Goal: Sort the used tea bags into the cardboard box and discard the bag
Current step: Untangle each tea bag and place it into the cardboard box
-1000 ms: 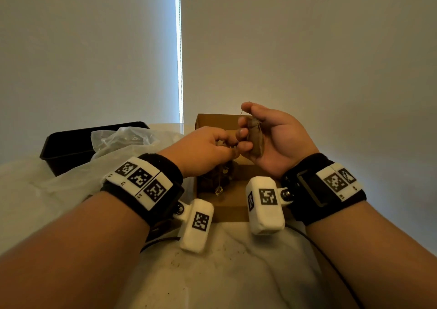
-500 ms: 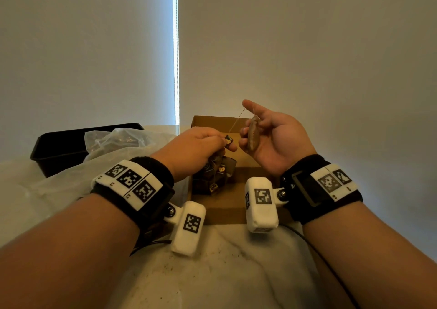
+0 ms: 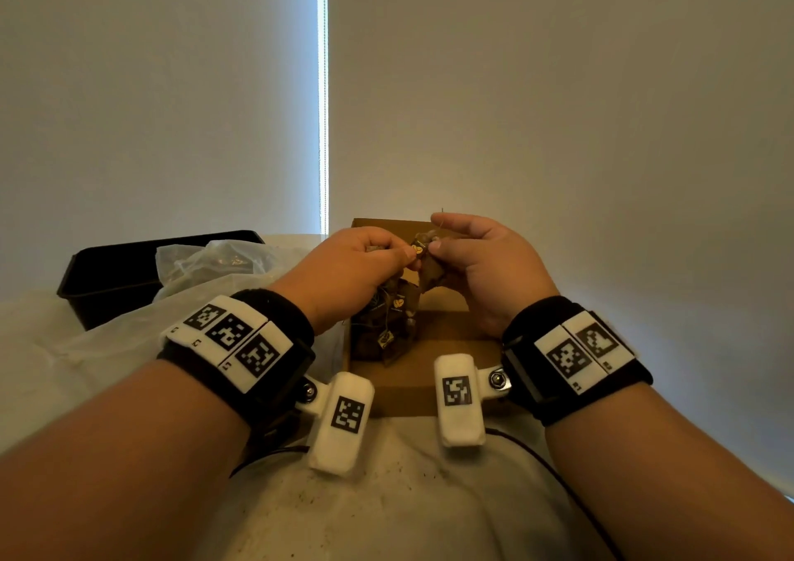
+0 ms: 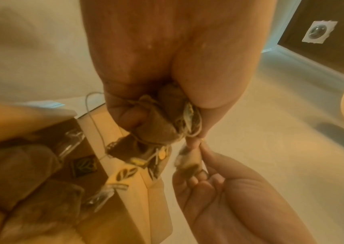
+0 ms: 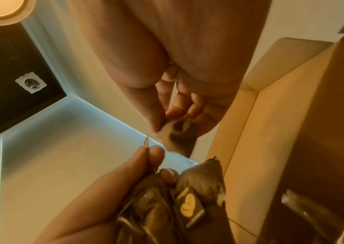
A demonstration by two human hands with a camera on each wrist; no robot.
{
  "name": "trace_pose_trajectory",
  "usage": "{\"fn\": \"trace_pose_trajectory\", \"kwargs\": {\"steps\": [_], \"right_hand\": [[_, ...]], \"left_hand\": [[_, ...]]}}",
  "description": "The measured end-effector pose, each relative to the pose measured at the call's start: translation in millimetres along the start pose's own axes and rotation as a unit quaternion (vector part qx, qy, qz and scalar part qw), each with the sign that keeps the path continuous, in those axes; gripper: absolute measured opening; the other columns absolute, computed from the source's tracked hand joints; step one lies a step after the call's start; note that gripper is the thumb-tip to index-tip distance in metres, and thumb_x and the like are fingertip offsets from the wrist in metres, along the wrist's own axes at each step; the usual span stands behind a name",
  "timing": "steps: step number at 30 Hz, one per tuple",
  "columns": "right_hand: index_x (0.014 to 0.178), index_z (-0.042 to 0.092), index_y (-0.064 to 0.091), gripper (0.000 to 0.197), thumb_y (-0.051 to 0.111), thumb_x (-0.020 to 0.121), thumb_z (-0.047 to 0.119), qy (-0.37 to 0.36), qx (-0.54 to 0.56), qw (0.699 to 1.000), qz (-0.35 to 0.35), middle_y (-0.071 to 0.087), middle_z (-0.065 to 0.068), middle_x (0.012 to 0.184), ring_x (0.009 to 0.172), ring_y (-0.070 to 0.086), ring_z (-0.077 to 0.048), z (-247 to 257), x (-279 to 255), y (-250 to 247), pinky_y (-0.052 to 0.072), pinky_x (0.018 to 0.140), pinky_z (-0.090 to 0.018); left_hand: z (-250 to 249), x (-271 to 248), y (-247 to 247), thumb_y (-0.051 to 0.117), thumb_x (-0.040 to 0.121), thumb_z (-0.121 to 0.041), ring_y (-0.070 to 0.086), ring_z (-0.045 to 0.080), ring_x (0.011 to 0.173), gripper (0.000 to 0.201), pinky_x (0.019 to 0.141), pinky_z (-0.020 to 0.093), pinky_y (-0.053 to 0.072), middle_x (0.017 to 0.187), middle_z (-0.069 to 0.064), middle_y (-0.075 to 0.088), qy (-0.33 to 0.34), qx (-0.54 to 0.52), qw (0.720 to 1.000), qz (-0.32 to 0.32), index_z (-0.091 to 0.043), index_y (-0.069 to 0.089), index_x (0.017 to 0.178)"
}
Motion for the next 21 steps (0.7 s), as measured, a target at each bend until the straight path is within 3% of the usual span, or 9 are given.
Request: {"fn": "trace_pose_trajectory", "kwargs": {"steps": [4, 8, 11, 14, 15, 18, 19, 21], "right_hand": [[0.113, 0.01, 0.067, 0.026, 0.064, 0.09, -0.002, 0.008, 0.049, 0.998, 0.05, 0.074, -0.012, 0.098, 0.078, 0.074, -0.024, 5.3, -6.0, 11.8, 0.057, 0.07, -0.031], [0.107, 0.005, 0.068, 0.026, 0.071, 0.083, -0.005, 0.008, 0.017, 0.998, 0.054, 0.073, -0.014, 0.092, 0.077, 0.074, -0.028, 5.3, -9.6, 13.9, 0.057, 0.071, -0.034], [0.102, 0.005, 0.067, 0.02, 0.065, 0.086, -0.008, 0.043, 0.026, 0.998, 0.025, 0.071, -0.014, 0.087, 0.069, 0.072, -0.026, -3.1, -6.5, 7.2, 0.058, 0.066, -0.035], [0.1, 0.01, 0.067, 0.016, 0.066, 0.089, -0.001, 0.098, -0.03, 0.995, -0.009, 0.073, -0.01, 0.09, 0.076, 0.073, -0.021, -18.5, -4.0, -6.5, 0.054, 0.056, -0.025], [0.099, 0.011, 0.068, 0.015, 0.068, 0.088, 0.002, 0.118, -0.061, 0.991, -0.015, 0.074, -0.009, 0.092, 0.082, 0.073, -0.022, -25.6, -3.6, -10.2, 0.054, 0.057, -0.026], [0.091, 0.014, 0.073, 0.01, 0.072, 0.084, 0.008, 0.191, -0.122, 0.974, -0.011, 0.074, -0.013, 0.098, 0.095, 0.071, -0.032, -46.2, -7.3, -13.9, 0.06, 0.079, -0.044], [0.091, 0.012, 0.073, 0.009, 0.071, 0.085, 0.006, 0.212, -0.12, 0.97, -0.008, 0.073, -0.014, 0.096, 0.088, 0.07, -0.03, -50.7, -9.5, -13.6, 0.06, 0.076, -0.043], [0.092, 0.008, 0.068, 0.009, 0.066, 0.089, 0.0, 0.247, -0.114, 0.962, 0.006, 0.069, -0.012, 0.087, 0.068, 0.061, -0.018, -56.1, -14.1, -11.7, 0.05, 0.058, -0.027]], "left_hand": [[-1.9, -0.2, -2.1, 0.057, 0.097, -0.037, 0.069, 0.023, 0.086, 0.024, 0.087, 0.048, 0.059, 0.088, 0.005, 0.072, 0.002, 0.018, 1.0, -0.012, -0.025, 0.075, 0.087], [-4.2, -0.2, -0.9, 0.059, 0.097, -0.036, 0.068, 0.032, 0.089, 0.021, 0.086, 0.052, 0.058, 0.091, 0.01, 0.071, 0.012, 0.06, 0.998, 0.004, -0.024, 0.074, 0.087], [4.8, -0.1, -2.1, 0.067, 0.092, -0.038, 0.067, 0.02, 0.087, 0.018, 0.083, 0.042, 0.058, 0.09, 0.003, 0.071, -0.009, 0.045, 0.999, 0.009, -0.022, 0.073, 0.089], [22.6, 0.6, -0.4, 0.073, 0.088, -0.033, 0.064, 0.019, 0.082, 0.022, 0.066, 0.03, 0.05, 0.09, 0.004, 0.069, -0.061, 0.059, 0.996, 0.025, -0.014, 0.07, 0.097], [29.0, 0.3, 0.8, 0.073, 0.087, -0.03, 0.064, 0.02, 0.081, 0.022, 0.064, 0.029, 0.05, 0.091, 0.006, 0.068, -0.082, 0.07, 0.994, 0.032, -0.012, 0.069, 0.099], [42.4, -0.1, -1.4, 0.068, 0.088, -0.022, 0.064, 0.021, 0.079, 0.018, 0.063, 0.029, 0.053, 0.094, 0.011, 0.067, -0.121, 0.068, 0.99, 0.021, -0.009, 0.066, 0.099], [45.1, -0.4, -3.0, 0.067, 0.088, -0.02, 0.062, 0.021, 0.076, 0.015, 0.061, 0.029, 0.052, 0.093, 0.012, 0.066, -0.129, 0.056, 0.99, 0.013, -0.009, 0.066, 0.099], [49.3, -1.2, -4.0, 0.065, 0.089, -0.017, 0.062, 0.021, 0.072, 0.012, 0.055, 0.027, 0.049, 0.092, 0.013, 0.065, -0.146, 0.029, 0.989, 0.008, -0.008, 0.064, 0.098]]}}
Point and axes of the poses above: each hand's wrist, its own x-axis towards the middle knuckle, its own y-axis out of the palm, z = x × y, the point moved 9 cm from there along x, towards the middle knuckle
